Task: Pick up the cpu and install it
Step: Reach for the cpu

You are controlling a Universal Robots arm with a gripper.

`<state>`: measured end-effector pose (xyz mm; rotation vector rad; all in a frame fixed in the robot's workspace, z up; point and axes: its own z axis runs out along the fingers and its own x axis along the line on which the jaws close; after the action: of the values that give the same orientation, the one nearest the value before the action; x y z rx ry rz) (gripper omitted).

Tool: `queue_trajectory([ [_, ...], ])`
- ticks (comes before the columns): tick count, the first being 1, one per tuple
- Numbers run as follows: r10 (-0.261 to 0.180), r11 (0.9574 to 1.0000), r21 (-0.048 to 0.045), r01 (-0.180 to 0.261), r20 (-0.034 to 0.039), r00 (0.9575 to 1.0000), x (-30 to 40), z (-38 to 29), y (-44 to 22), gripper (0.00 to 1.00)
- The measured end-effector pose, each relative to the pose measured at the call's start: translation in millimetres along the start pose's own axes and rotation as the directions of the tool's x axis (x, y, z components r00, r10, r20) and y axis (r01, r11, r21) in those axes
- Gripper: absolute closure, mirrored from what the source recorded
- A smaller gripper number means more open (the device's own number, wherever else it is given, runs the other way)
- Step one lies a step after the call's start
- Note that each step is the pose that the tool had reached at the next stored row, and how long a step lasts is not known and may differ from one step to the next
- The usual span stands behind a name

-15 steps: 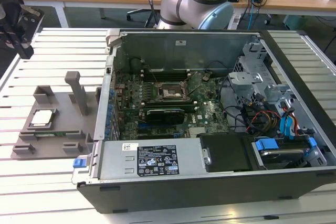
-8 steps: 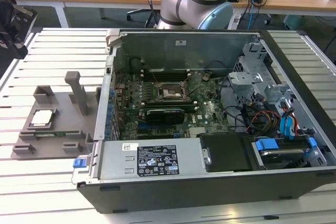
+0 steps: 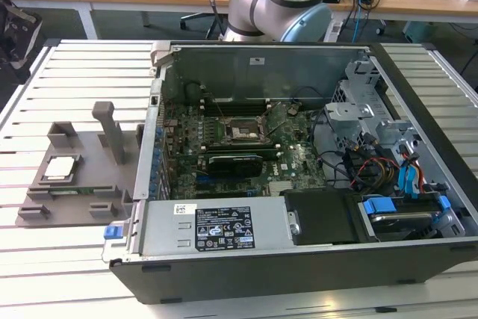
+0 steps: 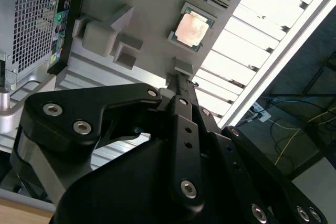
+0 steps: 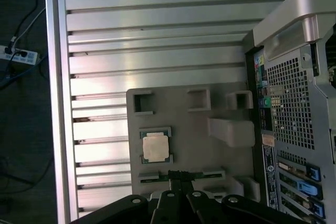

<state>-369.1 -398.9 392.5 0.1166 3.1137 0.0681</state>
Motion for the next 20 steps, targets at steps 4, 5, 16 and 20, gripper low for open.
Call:
queue_trajectory([
  [4, 0.0, 1.0, 0.0, 0.0, 0.0, 1.0, 5.2, -0.1, -0.4, 0.89],
  [5, 0.0, 1.0, 0.0, 0.0, 0.0, 1.0, 6.3, -0.1, -0.5, 0.89],
  [16, 0.0, 1.0, 0.0, 0.0, 0.0, 1.0, 27.2, -0.5, -2.0, 0.89],
  [20, 0.0, 1.0, 0.0, 0.0, 0.0001, 1.0, 28.9, -0.5, -2.2, 0.89],
])
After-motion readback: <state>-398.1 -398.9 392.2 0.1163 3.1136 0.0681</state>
